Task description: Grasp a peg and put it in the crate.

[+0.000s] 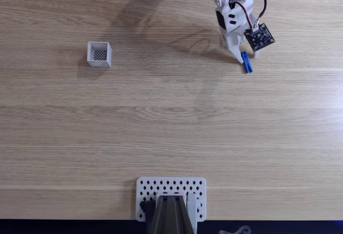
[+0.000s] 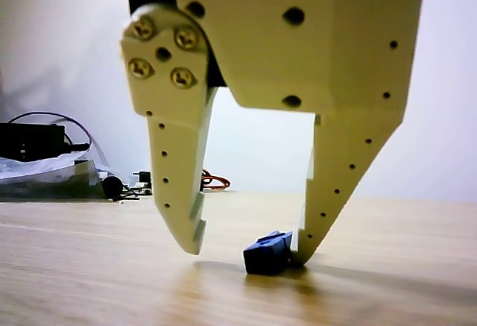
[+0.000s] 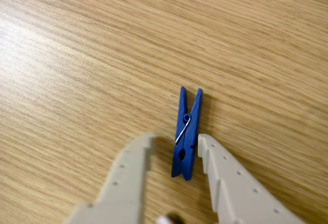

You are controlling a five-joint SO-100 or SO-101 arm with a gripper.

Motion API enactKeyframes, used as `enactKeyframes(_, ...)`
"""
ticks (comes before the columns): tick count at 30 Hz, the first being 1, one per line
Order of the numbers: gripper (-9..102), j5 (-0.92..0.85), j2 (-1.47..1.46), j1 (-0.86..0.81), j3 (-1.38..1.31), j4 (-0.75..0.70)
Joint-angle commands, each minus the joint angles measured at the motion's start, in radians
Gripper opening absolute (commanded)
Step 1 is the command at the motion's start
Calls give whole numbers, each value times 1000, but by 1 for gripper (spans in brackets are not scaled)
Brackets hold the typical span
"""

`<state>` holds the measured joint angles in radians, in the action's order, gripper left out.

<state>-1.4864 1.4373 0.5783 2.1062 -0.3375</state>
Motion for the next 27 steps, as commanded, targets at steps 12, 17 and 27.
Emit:
enactKeyframes(12, -1, -5, 308, -141, 239, 417)
enactKeyframes(17, -1, -6, 407, -370, 433, 747)
enactKeyframes(27, -1, 5, 356, -877, 580, 1117)
